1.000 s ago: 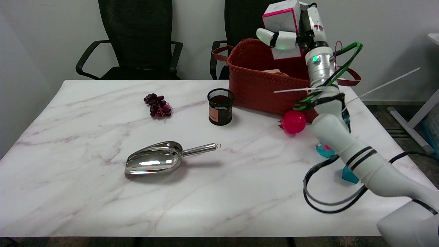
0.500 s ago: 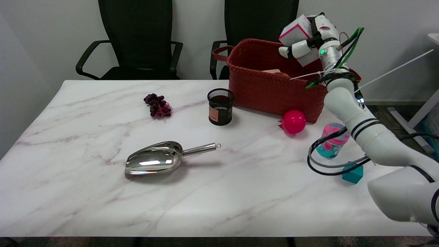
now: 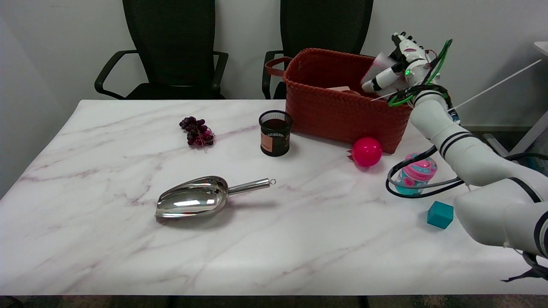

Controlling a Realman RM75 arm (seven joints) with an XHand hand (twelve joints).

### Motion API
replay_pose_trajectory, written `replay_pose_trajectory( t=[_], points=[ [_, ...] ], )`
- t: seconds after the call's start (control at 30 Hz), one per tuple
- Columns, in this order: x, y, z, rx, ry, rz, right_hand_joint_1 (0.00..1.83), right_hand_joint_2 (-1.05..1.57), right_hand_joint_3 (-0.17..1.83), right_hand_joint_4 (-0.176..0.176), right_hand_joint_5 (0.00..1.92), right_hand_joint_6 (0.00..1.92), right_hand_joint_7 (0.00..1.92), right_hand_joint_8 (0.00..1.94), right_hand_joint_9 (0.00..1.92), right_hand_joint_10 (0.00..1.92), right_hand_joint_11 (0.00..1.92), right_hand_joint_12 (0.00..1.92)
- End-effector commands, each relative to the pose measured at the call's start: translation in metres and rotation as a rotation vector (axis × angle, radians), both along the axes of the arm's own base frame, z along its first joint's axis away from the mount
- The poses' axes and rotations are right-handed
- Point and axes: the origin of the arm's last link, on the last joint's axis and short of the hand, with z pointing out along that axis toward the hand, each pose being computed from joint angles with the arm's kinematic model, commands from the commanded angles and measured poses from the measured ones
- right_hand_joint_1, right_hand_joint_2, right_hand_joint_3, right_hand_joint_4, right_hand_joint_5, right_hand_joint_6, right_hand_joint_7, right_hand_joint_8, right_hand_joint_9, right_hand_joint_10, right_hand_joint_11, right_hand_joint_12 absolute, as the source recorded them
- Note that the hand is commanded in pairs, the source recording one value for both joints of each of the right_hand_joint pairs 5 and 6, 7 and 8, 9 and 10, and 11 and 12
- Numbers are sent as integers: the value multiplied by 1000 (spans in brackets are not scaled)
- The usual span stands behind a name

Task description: Place the white paper box into the brown storage basket.

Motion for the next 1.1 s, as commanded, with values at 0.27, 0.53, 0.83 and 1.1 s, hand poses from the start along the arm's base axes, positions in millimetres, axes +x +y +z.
replay_pose_trajectory(
  t=[0.27, 0.53, 0.83, 1.1],
  points=[
    [49, -1, 4, -1, 80, 92, 1209, -384, 523, 0, 0, 0, 250, 250, 215, 215, 0, 0],
    [105, 46, -27, 59, 392, 239, 1268, -85, 602, 0, 75, 75, 178, 178, 253, 253, 66, 66],
    [99, 138, -86, 54, 626, 348, 1293, 66, 812, 0, 54, 54, 232, 232, 250, 250, 180, 180],
    [54, 204, -128, -42, 646, 360, 1307, 138, 949, 0, 42, 42, 247, 247, 268, 268, 220, 220]
  ],
)
